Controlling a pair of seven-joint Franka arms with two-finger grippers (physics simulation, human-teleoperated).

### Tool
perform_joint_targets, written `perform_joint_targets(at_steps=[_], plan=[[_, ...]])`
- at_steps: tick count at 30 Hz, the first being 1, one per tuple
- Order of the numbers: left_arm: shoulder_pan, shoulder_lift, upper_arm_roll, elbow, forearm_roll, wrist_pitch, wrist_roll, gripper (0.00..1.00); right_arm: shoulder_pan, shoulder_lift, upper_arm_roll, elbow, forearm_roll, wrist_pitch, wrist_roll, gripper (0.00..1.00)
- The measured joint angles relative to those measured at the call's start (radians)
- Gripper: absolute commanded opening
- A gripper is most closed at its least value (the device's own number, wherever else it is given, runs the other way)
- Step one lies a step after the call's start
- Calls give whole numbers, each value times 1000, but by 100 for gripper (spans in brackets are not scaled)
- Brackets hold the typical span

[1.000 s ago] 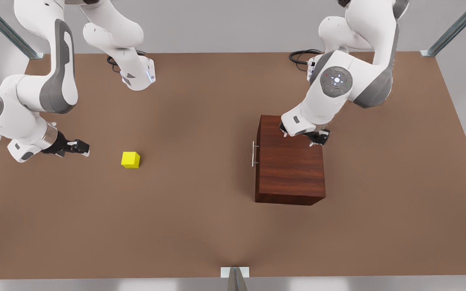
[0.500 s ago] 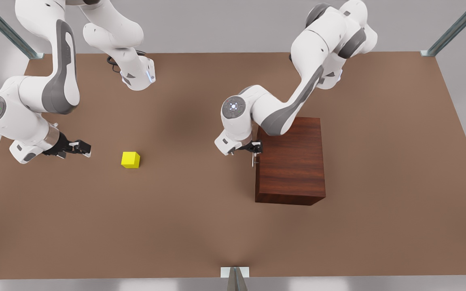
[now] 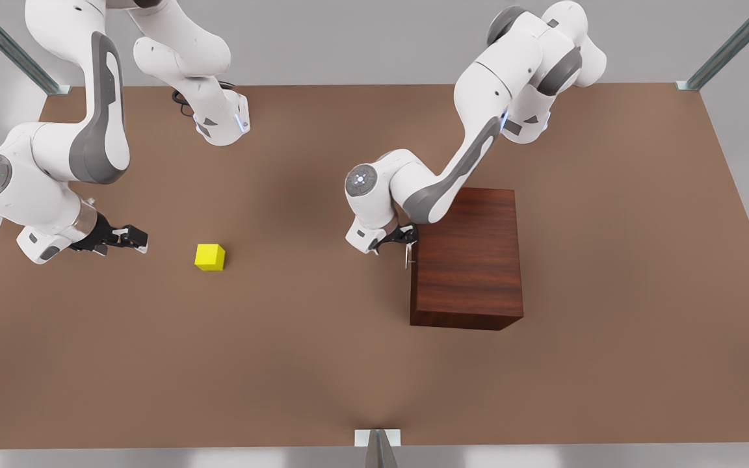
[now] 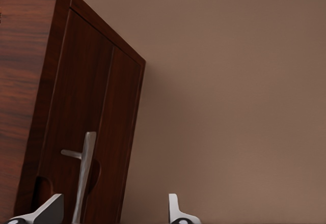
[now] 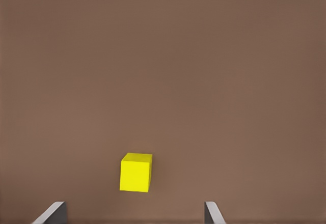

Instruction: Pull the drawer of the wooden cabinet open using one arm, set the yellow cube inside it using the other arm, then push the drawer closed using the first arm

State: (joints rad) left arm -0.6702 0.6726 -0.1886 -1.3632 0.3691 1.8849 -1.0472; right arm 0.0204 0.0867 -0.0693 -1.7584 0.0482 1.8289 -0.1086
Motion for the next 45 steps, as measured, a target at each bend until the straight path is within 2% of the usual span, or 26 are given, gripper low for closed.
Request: perform_joint_targets(at_steps=[10,30,45], plan=[[-7,1,0,-54,36,37,-92,100,1,0,-1,0,0,0,-2,100],[-37,17,-3,-38,36,126,-175,100,1,0,-1,0,0,0,-4,100],[-62,77,-4,80,41,137,-198,100,1,0,-1,0,0,0,-4,100]])
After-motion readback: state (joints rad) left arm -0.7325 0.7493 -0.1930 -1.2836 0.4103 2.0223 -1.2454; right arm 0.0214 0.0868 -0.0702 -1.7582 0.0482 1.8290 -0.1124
